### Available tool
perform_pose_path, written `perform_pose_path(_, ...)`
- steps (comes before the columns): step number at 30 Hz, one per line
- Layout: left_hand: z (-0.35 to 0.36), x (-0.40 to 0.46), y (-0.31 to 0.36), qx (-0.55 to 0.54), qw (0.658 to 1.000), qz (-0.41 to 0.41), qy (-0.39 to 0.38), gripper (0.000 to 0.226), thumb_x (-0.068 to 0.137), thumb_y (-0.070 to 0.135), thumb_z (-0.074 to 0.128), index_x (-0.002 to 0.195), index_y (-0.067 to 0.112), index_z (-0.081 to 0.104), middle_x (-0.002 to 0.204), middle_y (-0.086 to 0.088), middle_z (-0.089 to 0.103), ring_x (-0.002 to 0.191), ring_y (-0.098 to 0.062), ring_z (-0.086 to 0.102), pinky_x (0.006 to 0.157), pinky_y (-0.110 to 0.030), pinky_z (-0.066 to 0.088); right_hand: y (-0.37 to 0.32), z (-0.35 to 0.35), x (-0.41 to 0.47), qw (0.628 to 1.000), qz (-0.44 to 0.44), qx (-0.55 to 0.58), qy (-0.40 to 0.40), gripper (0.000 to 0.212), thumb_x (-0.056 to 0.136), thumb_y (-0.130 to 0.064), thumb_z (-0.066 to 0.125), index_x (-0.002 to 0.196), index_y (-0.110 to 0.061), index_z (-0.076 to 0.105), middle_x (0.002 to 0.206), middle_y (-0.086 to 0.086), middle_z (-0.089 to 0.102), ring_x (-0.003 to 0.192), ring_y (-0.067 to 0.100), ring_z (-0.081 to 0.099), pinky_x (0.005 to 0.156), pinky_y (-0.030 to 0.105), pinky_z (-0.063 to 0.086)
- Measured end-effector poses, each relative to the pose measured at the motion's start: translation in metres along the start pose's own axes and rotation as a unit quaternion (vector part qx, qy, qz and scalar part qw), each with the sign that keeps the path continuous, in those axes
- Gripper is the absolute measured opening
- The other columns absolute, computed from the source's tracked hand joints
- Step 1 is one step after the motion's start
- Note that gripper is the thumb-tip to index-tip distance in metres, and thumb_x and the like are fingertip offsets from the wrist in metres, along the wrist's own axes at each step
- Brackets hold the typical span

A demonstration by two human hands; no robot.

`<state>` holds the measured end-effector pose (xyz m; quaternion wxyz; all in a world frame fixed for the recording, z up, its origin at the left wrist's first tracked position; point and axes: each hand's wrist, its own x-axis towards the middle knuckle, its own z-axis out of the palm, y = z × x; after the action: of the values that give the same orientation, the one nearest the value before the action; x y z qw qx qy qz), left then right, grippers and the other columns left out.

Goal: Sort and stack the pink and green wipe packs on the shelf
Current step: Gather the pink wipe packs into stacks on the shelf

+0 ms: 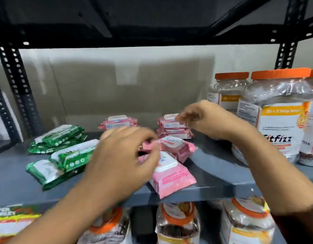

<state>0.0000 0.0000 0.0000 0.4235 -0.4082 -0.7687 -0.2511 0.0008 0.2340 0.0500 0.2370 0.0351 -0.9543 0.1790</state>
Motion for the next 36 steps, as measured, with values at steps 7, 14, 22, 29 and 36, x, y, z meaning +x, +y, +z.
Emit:
perform_pose_path(7,0.064,0.058,-0.016,0.113,0.845,-0.104,-0.512,0.113,0.052,0.101,0.031,0.140,0.032,0.048,0.144,0.000,0.053,0.127,-0.029,0.048,0.102,-0.048,0.041,0.017,0.055,0.077,0.945,0.009,-0.050,-0.322,0.051,0.084,0.007,0.051,0.123,-0.020,0.070,0.124,0.003,0.072,0.114,0.018,0.065,0.105,0.041,0.049)
perform_pose_path(14,0.058,0.037,-0.040,0.130,0.840,-0.092,-0.519,0.104,0.053,0.101,0.023,0.132,0.040,0.053,0.134,0.010,0.056,0.129,-0.021,0.040,0.104,-0.048,0.035,0.047,0.041,0.066,0.906,0.018,-0.030,-0.423,0.057,0.086,-0.016,0.067,0.133,-0.047,0.057,0.138,-0.013,0.057,0.129,0.017,0.053,0.111,0.040,0.043)
perform_pose_path(22,0.043,0.027,-0.057,0.128,0.839,-0.093,-0.520,0.101,0.060,0.098,0.025,0.140,0.039,0.047,0.149,0.008,0.044,0.141,-0.020,0.028,0.112,-0.047,0.025,0.039,0.034,0.038,0.946,0.182,-0.067,-0.260,0.036,0.069,-0.051,0.082,0.090,-0.025,0.070,0.091,-0.002,0.070,0.077,0.018,0.070,0.071,0.033,0.062)
perform_pose_path(29,0.043,0.023,-0.060,0.118,0.851,-0.080,-0.506,0.104,0.060,0.098,0.020,0.140,0.039,0.047,0.150,0.009,0.044,0.142,-0.019,0.027,0.112,-0.049,0.025,0.026,0.049,0.033,0.935,0.237,-0.169,-0.202,0.069,0.077,-0.072,0.059,0.126,-0.023,0.061,0.079,-0.002,0.065,0.068,0.023,0.073,0.072,0.034,0.061)
perform_pose_path(36,0.045,0.021,-0.060,0.128,0.853,-0.073,-0.501,0.105,0.061,0.097,0.020,0.141,0.035,0.048,0.152,0.007,0.043,0.143,-0.021,0.026,0.113,-0.053,0.023,0.044,0.004,0.034,0.958,0.165,-0.060,-0.227,0.039,0.078,-0.032,0.077,0.116,-0.030,0.068,0.105,-0.001,0.075,0.091,0.015,0.070,0.090,0.041,0.057)
